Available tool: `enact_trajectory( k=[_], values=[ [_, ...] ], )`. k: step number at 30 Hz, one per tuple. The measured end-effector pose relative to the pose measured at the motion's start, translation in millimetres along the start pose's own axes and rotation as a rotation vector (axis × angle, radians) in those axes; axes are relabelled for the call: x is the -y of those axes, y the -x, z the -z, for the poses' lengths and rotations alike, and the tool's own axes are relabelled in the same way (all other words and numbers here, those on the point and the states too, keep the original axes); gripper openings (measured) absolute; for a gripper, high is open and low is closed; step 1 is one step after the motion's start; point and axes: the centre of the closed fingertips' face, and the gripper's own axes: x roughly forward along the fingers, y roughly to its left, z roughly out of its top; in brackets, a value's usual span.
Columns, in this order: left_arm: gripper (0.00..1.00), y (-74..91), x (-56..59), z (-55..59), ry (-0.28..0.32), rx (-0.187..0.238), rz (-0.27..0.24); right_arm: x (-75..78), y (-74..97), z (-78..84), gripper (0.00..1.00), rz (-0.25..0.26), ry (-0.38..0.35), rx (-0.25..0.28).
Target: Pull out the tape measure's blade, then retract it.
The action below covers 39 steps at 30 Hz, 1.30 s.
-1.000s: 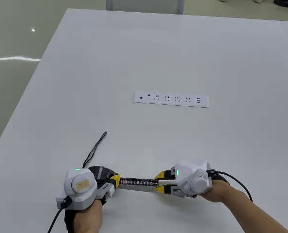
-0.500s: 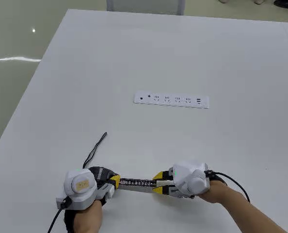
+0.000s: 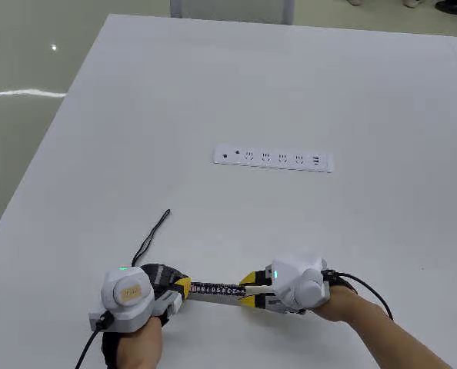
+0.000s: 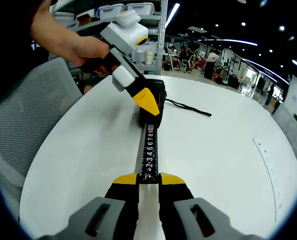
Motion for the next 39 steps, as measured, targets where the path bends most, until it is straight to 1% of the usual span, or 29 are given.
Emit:
enact_trajectory(
  k=[6,16,20,34,39],
  values=[
    [0.58,2.4,4.0,-1.2,-0.002,-0.001,0.001,0.1,-2.3,-1.3,0.14,-0.003,0.004,0.002],
    [0.58,3.0,5.7,-1.8,-0.001,-0.003,0.003,-0.2,-3.7,-3.6,0.14,-0.003,0.009,0.002],
    [0.58,2.4,5.0,-1.5,0.002,-0.003,0.004,0.9,-5.7,-2.4,0.13,-0.004,0.012,0.001],
    [0.58,8.7,5.1,-4.0,0.007,-0.006,0.006,0.4,-9.7,-10.3,0.13,-0.013,0.018,0.006],
    [0.57,8.5,5.2,-3.6,0.005,-0.007,0.010,0.0,-12.4,-11.9,0.13,-0.016,0.019,0.007]
  ],
)
